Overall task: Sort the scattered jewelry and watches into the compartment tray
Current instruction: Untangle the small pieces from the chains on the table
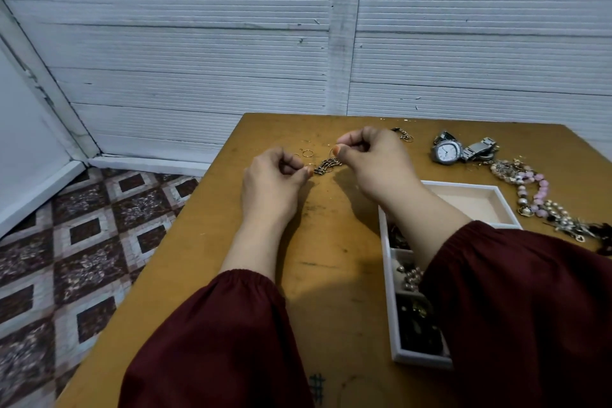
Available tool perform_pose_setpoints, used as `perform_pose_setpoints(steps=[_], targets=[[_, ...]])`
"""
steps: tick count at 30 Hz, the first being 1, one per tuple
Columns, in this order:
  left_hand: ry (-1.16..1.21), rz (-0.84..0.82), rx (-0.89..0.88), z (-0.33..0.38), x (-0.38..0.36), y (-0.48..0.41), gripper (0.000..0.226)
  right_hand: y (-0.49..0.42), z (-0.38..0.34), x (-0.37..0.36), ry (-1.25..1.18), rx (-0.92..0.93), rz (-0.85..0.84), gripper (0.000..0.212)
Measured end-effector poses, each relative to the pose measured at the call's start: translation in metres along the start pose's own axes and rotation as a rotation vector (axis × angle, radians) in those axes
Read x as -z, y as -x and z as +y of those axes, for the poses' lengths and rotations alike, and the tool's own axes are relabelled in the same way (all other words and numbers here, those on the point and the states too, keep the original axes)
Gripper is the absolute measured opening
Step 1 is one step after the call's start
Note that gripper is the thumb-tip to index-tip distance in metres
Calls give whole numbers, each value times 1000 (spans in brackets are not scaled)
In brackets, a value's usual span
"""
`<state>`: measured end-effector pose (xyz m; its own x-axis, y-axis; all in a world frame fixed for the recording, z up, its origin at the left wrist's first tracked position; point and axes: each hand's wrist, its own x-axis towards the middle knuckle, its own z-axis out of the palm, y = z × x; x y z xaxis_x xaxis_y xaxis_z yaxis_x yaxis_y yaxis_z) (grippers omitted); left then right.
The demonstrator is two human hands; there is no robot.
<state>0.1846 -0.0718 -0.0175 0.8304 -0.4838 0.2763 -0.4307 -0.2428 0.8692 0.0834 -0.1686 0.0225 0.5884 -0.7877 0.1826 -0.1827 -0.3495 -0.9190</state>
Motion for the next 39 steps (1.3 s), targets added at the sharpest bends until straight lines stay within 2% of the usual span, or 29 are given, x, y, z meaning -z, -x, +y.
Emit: perform_pose_setpoints(steps=[7, 11, 14, 22, 27, 32, 36, 39], targets=[[110, -11, -102, 24, 1, 21, 21, 21, -11, 41, -45, 27, 63, 16], [229, -14, -122, 38, -4, 40, 21, 41, -8, 70, -117, 24, 117, 3], [296, -16, -146, 50, -12, 55, 23, 55, 0, 94, -143, 15, 182, 10], [332, -94, -175, 84, -42, 94, 18, 89, 31, 146, -207, -46, 349, 5], [282, -142, -214, 100, -67, 115, 19, 98, 52, 161, -178, -73, 392, 3], [179, -192, -266, 104, -79, 124, 16, 100, 64, 163, -293, -123, 329, 4], [117, -189, -286, 102, -79, 123, 13, 98, 67, 163, -224, -102, 314, 14], [84, -191, -297, 102, -79, 124, 14, 96, 72, 163, -74, -82, 328, 21]])
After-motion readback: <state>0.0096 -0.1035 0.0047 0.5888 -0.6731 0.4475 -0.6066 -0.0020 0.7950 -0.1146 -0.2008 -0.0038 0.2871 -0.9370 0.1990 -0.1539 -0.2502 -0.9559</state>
